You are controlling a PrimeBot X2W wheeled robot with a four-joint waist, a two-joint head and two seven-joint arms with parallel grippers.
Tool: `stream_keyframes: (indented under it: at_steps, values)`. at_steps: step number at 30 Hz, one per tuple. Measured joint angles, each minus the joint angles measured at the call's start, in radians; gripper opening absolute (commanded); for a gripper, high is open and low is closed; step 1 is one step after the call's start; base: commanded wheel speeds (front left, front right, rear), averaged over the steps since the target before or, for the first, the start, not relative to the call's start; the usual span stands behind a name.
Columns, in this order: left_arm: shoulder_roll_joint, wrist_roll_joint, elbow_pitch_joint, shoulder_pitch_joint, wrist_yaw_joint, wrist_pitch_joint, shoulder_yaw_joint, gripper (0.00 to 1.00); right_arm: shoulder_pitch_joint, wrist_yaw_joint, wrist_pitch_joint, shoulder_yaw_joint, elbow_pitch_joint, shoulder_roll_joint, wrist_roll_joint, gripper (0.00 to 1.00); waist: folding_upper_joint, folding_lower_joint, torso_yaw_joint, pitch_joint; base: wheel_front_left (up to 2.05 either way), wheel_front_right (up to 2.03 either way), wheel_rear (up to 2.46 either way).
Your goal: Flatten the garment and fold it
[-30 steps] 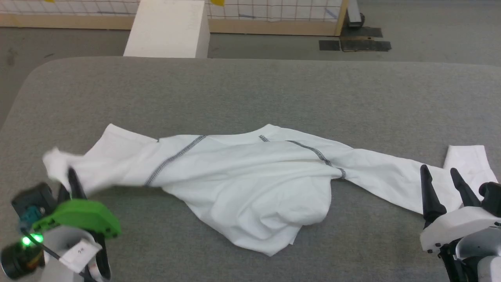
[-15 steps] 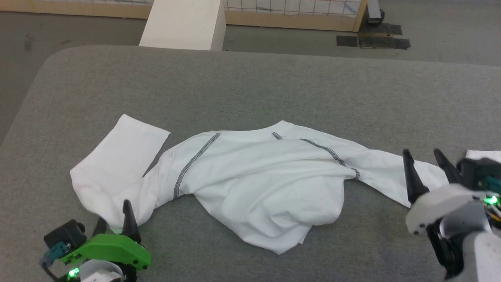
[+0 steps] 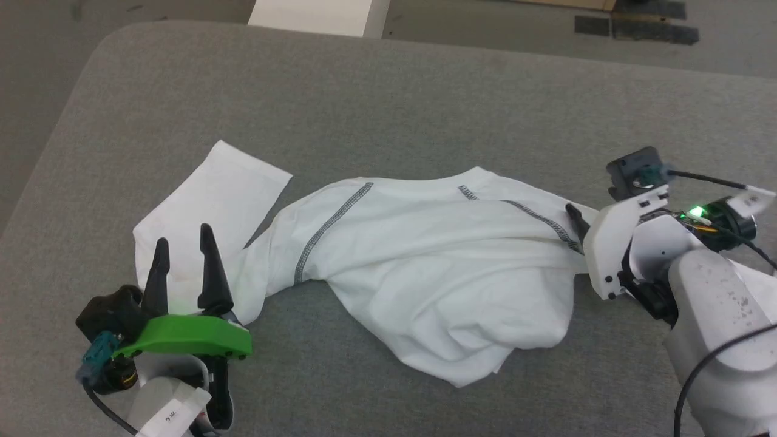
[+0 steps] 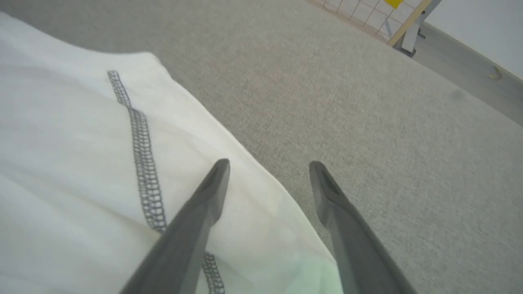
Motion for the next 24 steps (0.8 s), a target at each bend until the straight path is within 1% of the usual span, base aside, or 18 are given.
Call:
stream_keyframes:
  at_steps: [4,7,8,9,10,11,12,13,16,20,24]
  values:
    - [-0.007,0.01,-0.007,-0.005,-0.013,-0.001,0.004,1.0,-0.067,0.0,0.121,0.146,0.078,-0.063,0.074,1.0,0.0,0.0,0.027,0.033,0.0,0.0,0.0]
    - [-0.01,0.011,-0.006,-0.006,-0.019,-0.001,0.006,1.0,-0.114,0.0,0.204,0.233,0.089,-0.109,0.141,1.0,0.0,0.0,0.045,0.051,0.0,0.0,0.0]
    - [-0.01,0.011,-0.005,-0.006,-0.019,-0.001,0.005,1.0,-0.133,0.0,0.235,0.257,0.09,-0.125,0.162,0.98,0.0,0.0,0.05,0.057,0.0,0.0,0.0]
    - [-0.01,0.009,-0.005,-0.006,-0.018,-0.001,0.004,1.0,-0.145,0.0,0.257,0.267,0.091,-0.134,0.181,0.66,0.0,0.0,0.054,0.06,0.0,0.0,0.0]
    - [-0.01,0.007,-0.004,-0.006,-0.018,-0.001,0.002,1.0,-0.156,0.0,0.281,0.277,0.091,-0.143,0.207,0.29,0.0,0.0,0.059,0.064,0.0,0.0,0.0]
    - [-0.01,0.007,-0.004,-0.006,-0.017,-0.001,-0.001,1.0,-0.162,0.0,0.295,0.278,0.091,-0.149,0.23,0.02,0.0,0.0,0.062,0.066,0.0,0.0,0.0]
    - [-0.01,0.007,-0.004,-0.006,-0.015,-0.001,-0.003,1.0,-0.165,0.0,0.296,0.275,0.091,-0.153,0.242,0.0,0.0,0.0,0.063,0.068,0.0,0.0,0.0]
    - [-0.01,0.006,-0.004,-0.006,-0.013,-0.001,-0.005,1.0,-0.166,0.0,0.289,0.266,0.091,-0.157,0.252,0.0,0.0,0.0,0.064,0.068,0.0,0.0,0.0]
    - [-0.01,0.006,-0.004,-0.006,-0.01,-0.001,-0.011,1.0,-0.164,0.0,0.212,0.196,0.105,-0.157,0.255,0.0,0.0,0.0,0.058,0.063,0.0,0.0,0.0]
    - [-0.011,0.007,-0.003,-0.006,-0.009,-0.002,-0.012,1.0,-0.164,0.0,0.097,0.045,0.133,-0.159,0.212,0.0,0.0,0.0,0.045,0.051,0.0,0.0,0.0]
    - [-0.012,0.009,-0.001,-0.005,-0.009,-0.001,-0.014,1.0,-0.165,0.0,0.024,-0.154,0.167,-0.165,0.123,0.0,0.0,0.0,0.03,0.034,0.0,0.0,0.0]
